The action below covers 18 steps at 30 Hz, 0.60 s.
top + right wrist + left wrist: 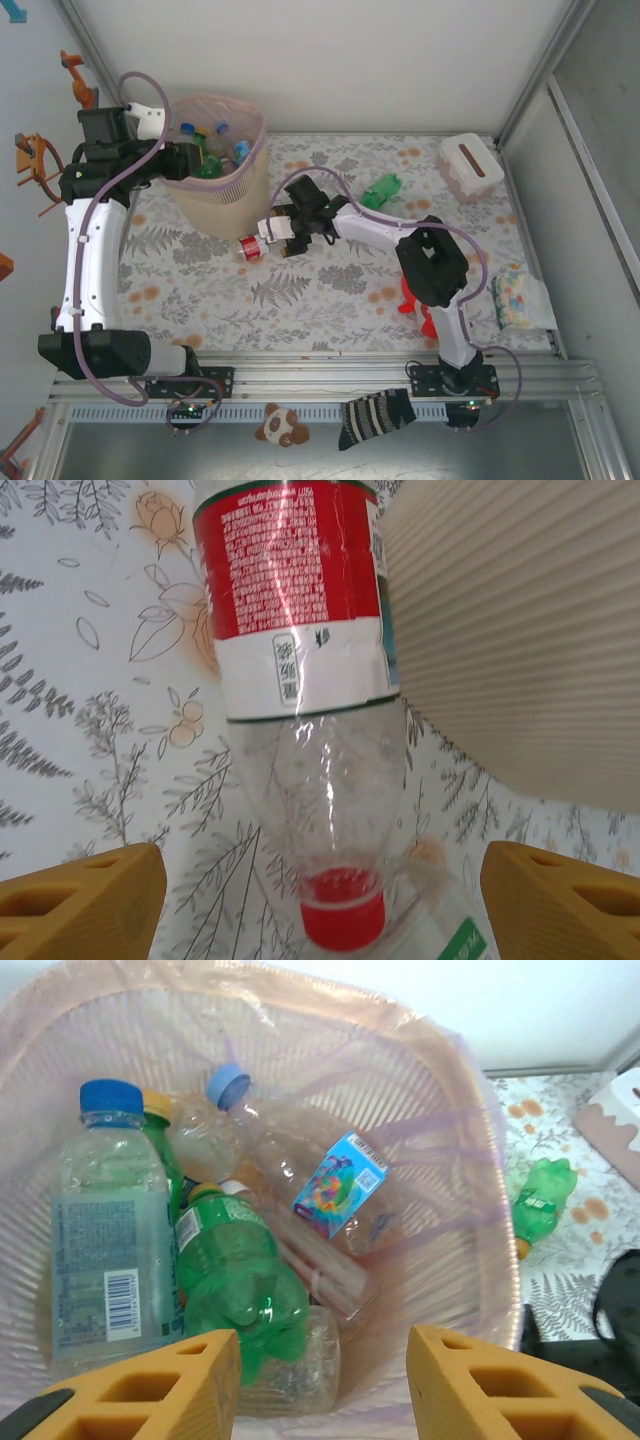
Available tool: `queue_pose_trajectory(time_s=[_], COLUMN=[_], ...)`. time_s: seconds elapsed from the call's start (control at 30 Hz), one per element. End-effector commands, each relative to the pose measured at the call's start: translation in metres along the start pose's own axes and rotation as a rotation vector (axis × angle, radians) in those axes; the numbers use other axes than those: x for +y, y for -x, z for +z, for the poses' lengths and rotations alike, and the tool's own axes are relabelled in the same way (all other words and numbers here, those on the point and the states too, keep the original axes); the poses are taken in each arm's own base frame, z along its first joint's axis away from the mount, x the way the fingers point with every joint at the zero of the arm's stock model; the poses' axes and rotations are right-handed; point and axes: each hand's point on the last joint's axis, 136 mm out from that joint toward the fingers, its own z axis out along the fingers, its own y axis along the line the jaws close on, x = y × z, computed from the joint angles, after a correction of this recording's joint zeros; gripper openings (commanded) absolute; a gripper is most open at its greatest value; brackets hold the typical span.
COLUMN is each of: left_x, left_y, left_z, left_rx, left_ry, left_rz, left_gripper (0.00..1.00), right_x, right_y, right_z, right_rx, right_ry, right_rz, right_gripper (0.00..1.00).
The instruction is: Put the plastic bottles in the bin
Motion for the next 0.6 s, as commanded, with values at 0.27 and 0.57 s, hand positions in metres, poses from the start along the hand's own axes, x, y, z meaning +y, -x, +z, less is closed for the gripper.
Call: queue_pose_trajectory(time_s=[0.27, 0.57], left_x=[-0.011, -0.017], left_y=[0.005, 0.0], left_z=[-0.006, -0.005], left_rx=[-0.033, -0.02], left_ry=[-0.048, -0.073], left_rz=[-0.015, -0.024], left_gripper=[0.49, 0.49], right_x=[0.009, 0.018], right_y=[-0.003, -0.011], right_z=[0.042, 0.059], right_rx=[-0.014, 0.0], right_ry=[0.099, 0.116], right_rz=[-0.038, -0.032], right_gripper=[0.81, 0.72])
